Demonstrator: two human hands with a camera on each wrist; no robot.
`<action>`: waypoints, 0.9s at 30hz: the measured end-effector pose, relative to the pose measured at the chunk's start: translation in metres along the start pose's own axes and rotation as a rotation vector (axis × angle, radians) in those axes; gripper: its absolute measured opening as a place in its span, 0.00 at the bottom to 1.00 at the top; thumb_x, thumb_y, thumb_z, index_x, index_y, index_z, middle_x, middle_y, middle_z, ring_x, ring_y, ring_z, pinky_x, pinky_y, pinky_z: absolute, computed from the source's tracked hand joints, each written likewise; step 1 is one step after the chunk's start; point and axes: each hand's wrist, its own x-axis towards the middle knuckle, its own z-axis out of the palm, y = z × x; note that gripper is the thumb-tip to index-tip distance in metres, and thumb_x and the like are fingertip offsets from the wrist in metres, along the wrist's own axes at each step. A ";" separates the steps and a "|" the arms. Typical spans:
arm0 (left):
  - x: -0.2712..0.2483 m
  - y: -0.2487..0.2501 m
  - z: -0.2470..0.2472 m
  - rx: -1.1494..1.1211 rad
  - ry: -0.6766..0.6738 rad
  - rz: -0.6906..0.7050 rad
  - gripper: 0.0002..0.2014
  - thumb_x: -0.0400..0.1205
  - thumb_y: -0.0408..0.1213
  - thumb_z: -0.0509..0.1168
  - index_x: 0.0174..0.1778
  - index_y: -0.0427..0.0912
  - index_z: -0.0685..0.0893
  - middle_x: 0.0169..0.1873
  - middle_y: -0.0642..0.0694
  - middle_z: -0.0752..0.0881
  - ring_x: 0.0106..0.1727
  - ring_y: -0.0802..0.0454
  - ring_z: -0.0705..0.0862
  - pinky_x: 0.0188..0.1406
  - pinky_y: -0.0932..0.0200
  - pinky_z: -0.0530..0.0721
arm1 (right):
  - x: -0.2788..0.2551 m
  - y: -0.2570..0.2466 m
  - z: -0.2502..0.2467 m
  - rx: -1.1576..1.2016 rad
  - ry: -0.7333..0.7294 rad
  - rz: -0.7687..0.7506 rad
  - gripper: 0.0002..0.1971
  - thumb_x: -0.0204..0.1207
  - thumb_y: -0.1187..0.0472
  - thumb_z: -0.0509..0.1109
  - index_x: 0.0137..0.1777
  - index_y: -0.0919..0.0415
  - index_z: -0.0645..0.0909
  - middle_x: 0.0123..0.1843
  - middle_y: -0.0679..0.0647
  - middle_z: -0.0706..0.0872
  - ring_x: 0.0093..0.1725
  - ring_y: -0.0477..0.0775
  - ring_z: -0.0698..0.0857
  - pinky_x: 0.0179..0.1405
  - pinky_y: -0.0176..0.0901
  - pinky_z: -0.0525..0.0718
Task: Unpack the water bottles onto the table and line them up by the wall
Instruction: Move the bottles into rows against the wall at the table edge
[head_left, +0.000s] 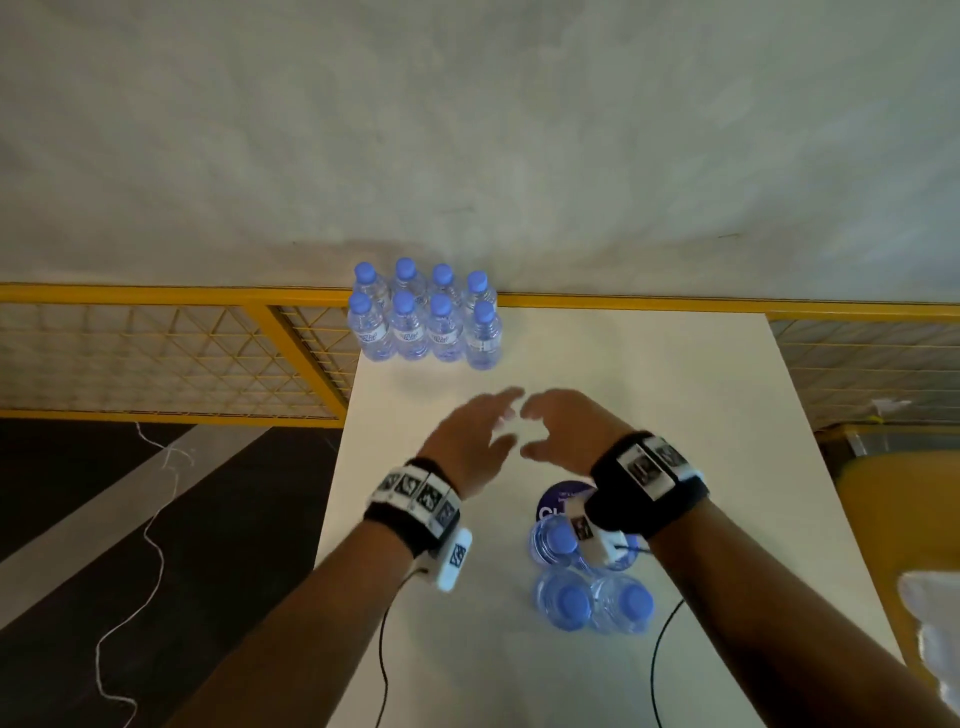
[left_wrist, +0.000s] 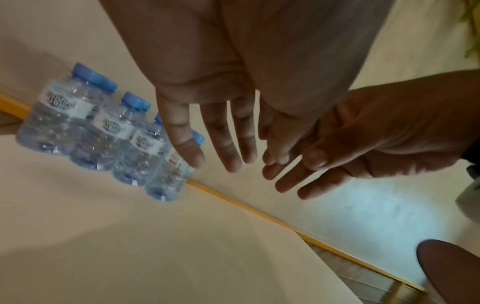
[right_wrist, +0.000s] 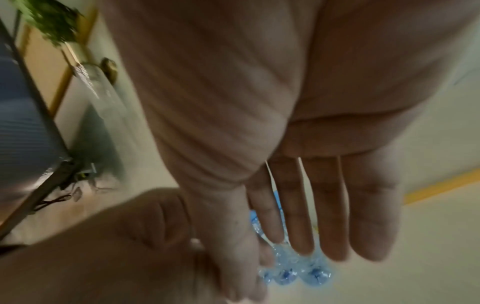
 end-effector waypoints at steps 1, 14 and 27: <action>-0.013 0.006 0.010 -0.023 -0.052 0.024 0.23 0.84 0.35 0.71 0.76 0.51 0.81 0.59 0.50 0.87 0.54 0.54 0.85 0.67 0.48 0.84 | -0.024 -0.002 0.002 0.038 0.001 -0.021 0.18 0.70 0.57 0.81 0.57 0.64 0.86 0.54 0.55 0.88 0.51 0.54 0.85 0.54 0.42 0.79; -0.069 0.050 0.070 0.278 -0.303 0.068 0.13 0.78 0.38 0.70 0.58 0.54 0.87 0.56 0.50 0.83 0.55 0.45 0.85 0.56 0.46 0.87 | -0.175 -0.026 0.090 -0.250 -0.075 0.212 0.16 0.80 0.62 0.66 0.67 0.57 0.77 0.59 0.54 0.85 0.53 0.58 0.89 0.48 0.49 0.86; -0.052 0.057 0.053 0.473 -0.106 0.072 0.11 0.84 0.46 0.66 0.59 0.48 0.82 0.56 0.53 0.80 0.58 0.48 0.79 0.45 0.51 0.82 | -0.159 -0.032 0.091 -0.102 0.105 0.213 0.10 0.81 0.59 0.64 0.60 0.60 0.78 0.56 0.58 0.82 0.50 0.62 0.85 0.44 0.51 0.84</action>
